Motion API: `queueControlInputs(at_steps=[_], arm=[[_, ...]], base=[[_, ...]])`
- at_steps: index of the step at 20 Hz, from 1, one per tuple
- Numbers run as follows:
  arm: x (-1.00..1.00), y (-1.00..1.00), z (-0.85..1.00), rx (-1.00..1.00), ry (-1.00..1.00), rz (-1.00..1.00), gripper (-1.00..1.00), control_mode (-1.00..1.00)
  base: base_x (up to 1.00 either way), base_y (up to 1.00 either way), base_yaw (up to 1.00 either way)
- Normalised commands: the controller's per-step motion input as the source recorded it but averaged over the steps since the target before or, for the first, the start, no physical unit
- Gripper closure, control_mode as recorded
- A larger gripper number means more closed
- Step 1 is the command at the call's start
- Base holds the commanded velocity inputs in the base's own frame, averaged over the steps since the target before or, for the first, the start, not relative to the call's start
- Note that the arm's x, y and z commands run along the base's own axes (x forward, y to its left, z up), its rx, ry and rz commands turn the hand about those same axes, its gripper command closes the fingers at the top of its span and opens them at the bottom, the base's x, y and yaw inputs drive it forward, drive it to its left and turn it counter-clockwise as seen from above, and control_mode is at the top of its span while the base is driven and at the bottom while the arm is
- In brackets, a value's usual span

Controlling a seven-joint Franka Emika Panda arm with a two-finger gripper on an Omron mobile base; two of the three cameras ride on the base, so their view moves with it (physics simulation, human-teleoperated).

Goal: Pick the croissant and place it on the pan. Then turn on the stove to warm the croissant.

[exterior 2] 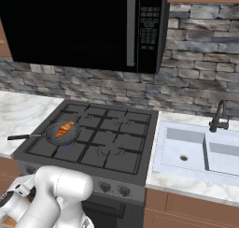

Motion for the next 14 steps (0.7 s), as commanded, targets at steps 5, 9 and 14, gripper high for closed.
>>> queueControlInputs(at_steps=[5,9,14], arm=[[0.00,0.08,0.00,-0.12,0.00,0.03,1.00,-1.00],[0.00,0.11,0.00,-0.11,0.00,0.02,1.00,-1.00],[0.00,0.12,0.00,-0.10,0.00,0.02,1.00,-1.00]], base=[[0.00,0.00,0.00],[0.00,0.00,0.00],[0.00,0.00,0.00]])
